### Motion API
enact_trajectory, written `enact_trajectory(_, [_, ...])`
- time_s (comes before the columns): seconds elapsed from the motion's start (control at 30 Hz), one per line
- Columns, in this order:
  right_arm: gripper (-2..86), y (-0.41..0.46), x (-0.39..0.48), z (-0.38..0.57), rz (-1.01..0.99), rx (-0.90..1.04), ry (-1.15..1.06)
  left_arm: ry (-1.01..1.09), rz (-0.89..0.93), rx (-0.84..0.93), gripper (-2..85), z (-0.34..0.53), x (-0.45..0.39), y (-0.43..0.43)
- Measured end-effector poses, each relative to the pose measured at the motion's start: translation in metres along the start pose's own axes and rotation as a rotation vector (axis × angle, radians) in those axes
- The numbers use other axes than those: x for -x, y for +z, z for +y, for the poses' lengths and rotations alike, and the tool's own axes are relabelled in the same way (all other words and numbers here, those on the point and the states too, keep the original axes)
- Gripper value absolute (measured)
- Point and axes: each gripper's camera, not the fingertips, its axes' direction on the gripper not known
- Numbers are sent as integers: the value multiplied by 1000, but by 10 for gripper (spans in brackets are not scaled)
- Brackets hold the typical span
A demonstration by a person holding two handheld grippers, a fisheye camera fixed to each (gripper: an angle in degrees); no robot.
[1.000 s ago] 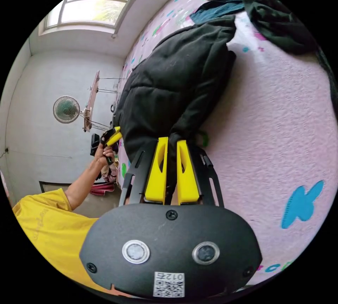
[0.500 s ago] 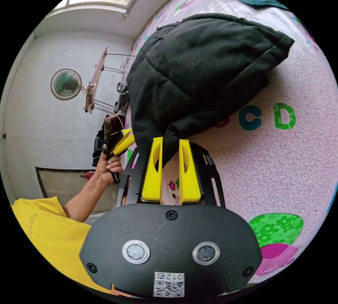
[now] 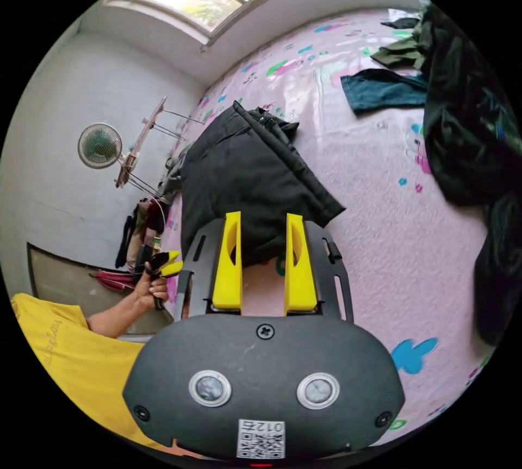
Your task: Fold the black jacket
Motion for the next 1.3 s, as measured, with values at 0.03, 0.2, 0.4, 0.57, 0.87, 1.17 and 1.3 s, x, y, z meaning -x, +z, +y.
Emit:
enact_trajectory(0.03, [124, 6, -7, -16, -8, 34, -21, -4, 0, -19, 152, -2, 1, -6])
enact_trajectory(0.2, [130, 42, -37, -84, -110, 159, -49, -23, -34, -113, 159, -44, 5, -44])
enact_trajectory(0.4, [145, 98, -58, -153, -215, 262, -39, 18, -54, -83, 173, -103, -13, -27])
enact_trajectory(0.57, [149, 145, -61, -181, -243, 352, -50, 27, -41, -46, 178, -127, -23, 0])
enact_trajectory(0.87, [78, 183, -57, -177, -372, 329, 13, 113, -115, -4, 140, -147, -57, 49])
enact_trajectory(1.17, [53, 205, 15, -159, -247, 98, -20, 188, -289, 43, 118, -196, -110, 85])
enact_trajectory(1.3, [61, 237, 44, -173, -271, 17, 14, 238, -377, 52, 112, -254, -138, 96])
